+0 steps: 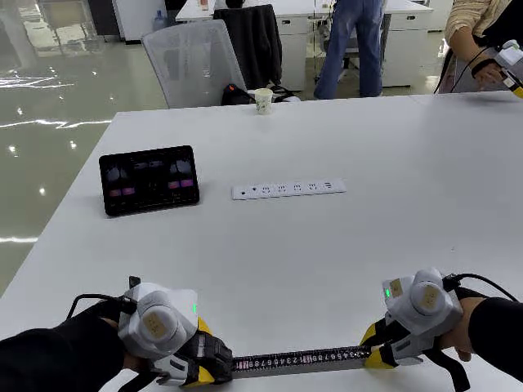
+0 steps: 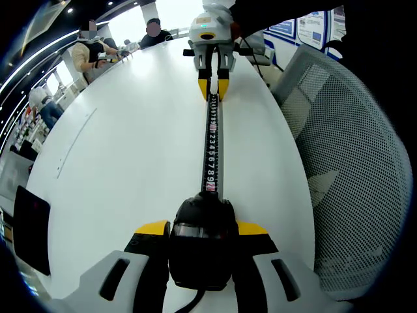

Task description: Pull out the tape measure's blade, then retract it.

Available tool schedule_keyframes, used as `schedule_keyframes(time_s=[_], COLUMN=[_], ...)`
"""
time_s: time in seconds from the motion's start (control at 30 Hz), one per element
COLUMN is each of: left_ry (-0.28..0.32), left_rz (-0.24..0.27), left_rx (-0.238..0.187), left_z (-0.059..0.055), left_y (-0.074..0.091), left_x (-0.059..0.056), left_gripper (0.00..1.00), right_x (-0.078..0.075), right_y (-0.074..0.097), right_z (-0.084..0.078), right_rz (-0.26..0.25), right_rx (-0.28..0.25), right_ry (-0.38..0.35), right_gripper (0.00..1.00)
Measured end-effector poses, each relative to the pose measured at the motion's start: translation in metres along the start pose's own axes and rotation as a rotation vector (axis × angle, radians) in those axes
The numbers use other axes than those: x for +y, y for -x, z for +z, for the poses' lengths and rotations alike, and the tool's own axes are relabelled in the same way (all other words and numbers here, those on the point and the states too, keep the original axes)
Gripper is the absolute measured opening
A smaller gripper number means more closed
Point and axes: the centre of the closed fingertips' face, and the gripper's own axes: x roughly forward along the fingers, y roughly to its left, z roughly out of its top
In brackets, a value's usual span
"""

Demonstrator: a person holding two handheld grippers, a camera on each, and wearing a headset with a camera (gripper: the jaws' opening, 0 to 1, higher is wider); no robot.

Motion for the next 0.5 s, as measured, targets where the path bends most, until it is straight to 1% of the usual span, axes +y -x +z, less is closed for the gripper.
schedule_keyframes(time_s=[0.5], left_ry=[0.0], left_rz=[-0.002], left_rx=[0.0], left_z=[-0.0003], left_y=[-0.0001], left_x=[0.0], left_gripper=[0.31], right_x=[-0.0015], right_y=[0.0037], right_z=[-0.0047], right_rz=[-0.003], right_rx=[0.008], right_ry=[-0.002], right_gripper=[0.1])
